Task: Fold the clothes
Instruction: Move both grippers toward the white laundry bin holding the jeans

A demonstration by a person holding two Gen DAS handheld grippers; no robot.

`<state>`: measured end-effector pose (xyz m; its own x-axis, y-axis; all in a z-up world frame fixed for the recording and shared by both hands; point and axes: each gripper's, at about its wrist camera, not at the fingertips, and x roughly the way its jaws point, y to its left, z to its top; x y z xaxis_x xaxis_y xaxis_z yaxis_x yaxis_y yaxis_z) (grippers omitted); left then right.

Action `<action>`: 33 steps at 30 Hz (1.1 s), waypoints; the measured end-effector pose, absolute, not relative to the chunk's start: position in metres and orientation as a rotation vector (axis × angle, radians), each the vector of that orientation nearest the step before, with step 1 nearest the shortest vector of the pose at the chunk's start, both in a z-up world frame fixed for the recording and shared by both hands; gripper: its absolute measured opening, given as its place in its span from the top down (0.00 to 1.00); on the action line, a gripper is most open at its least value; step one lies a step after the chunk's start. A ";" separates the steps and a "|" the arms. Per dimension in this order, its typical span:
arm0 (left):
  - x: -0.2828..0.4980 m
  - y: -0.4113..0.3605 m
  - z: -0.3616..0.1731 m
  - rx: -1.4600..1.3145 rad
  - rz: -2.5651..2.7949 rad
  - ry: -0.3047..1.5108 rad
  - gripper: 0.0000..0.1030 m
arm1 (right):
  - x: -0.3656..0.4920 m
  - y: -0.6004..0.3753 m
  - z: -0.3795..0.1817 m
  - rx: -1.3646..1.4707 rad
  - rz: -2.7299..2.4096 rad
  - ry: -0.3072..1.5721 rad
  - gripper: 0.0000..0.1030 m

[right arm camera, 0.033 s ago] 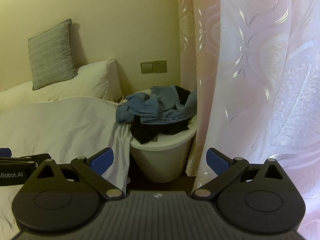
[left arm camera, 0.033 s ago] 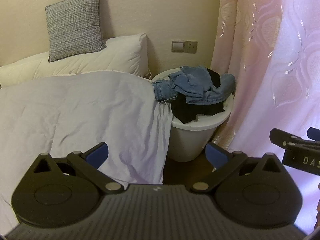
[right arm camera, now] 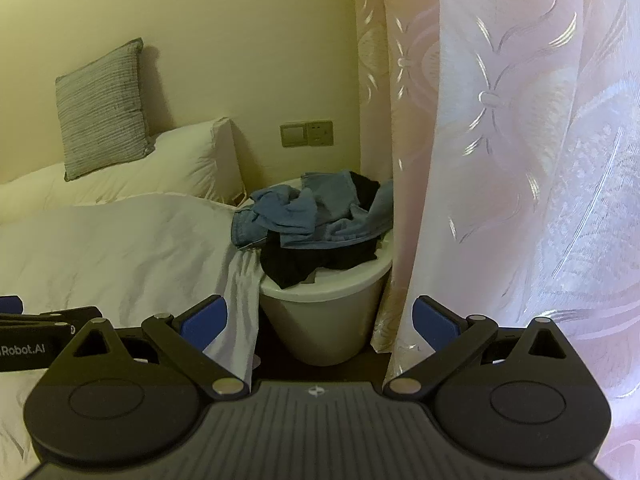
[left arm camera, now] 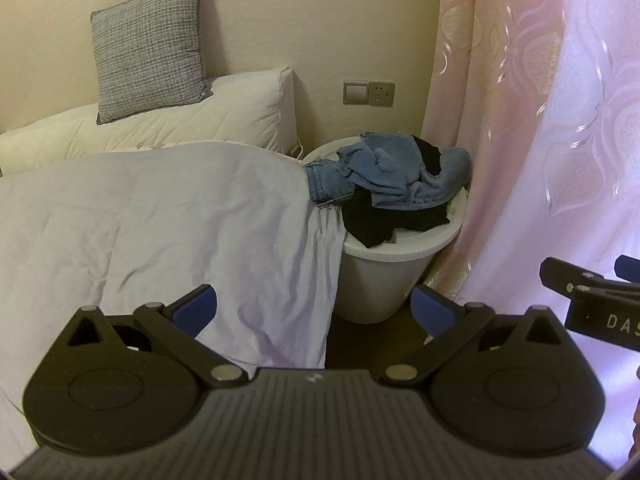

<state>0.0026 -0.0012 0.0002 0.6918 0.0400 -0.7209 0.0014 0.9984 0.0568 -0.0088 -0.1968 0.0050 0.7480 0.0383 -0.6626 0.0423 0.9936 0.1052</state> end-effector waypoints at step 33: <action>0.039 -0.009 -0.004 0.015 0.026 0.832 0.01 | 0.029 -0.213 -0.005 0.090 0.019 0.721 0.01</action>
